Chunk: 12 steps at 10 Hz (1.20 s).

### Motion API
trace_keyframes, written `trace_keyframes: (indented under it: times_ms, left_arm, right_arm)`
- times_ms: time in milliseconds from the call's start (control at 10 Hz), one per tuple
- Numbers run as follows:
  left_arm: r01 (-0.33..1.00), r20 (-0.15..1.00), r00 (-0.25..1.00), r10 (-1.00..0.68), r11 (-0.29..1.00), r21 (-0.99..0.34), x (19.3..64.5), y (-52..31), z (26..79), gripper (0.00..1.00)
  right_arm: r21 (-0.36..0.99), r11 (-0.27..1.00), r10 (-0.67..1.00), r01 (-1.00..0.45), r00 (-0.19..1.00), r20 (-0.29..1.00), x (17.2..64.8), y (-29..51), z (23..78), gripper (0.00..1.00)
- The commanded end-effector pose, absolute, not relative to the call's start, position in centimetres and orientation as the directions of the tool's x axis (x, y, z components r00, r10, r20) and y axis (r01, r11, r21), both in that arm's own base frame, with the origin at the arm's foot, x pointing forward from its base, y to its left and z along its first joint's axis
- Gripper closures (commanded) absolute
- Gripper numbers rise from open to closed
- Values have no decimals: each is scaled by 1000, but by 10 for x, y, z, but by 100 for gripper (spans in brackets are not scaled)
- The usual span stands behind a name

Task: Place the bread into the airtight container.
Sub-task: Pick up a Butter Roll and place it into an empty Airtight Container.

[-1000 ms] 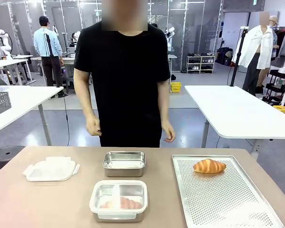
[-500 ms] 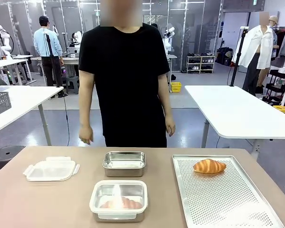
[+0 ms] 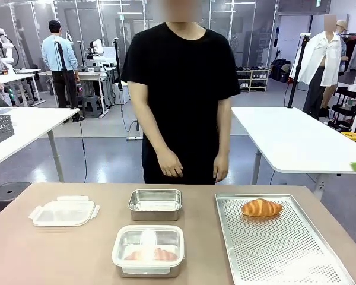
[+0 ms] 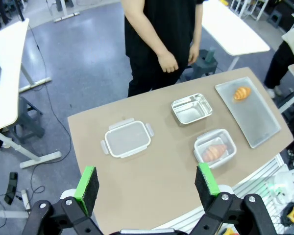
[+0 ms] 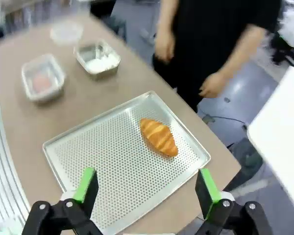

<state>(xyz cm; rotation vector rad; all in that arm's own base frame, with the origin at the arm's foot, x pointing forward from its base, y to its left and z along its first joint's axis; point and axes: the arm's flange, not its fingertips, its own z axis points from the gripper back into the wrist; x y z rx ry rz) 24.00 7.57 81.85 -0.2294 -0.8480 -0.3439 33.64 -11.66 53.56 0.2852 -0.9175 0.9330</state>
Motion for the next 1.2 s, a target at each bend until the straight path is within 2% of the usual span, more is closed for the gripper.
trace_keyframes:
  times_ms: [0, 100, 200, 300, 500, 800, 1100]
  left_arm:
    - [392, 767, 607, -208, 918, -61, 239, 75, 821, 0]
    - [392, 767, 607, -208, 918, -61, 239, 75, 821, 0]
    - [392, 767, 607, -208, 918, -61, 239, 75, 821, 0]
    - [392, 767, 607, -208, 918, -61, 239, 75, 821, 0]
    - [392, 767, 607, -208, 918, -61, 239, 75, 821, 0]
    - [392, 767, 607, -208, 918, -61, 239, 75, 821, 0]
    - [392, 767, 607, -208, 918, -61, 239, 75, 821, 0]
  right_arm:
    - [-256, 484, 707, -837, 202, 678, 379, -90, 520, 0]
    - [-256, 434, 746, -864, 186, 639, 393, -66, 508, 0]
    - [-348, 370, 808, -861, 114, 577, 407, -49, 499, 0]
    - [-375, 302, 859, -876, 80, 505, 422, -32, 477, 0]
    - [-373, 193, 897, -907, 9, 441, 437, -8, 462, 0]
    - [-281, 164, 943, -945, 67, 326, 472, 20, 440, 0]
    - [-235, 123, 975, -964, 73, 210, 506, 35, 405, 0]
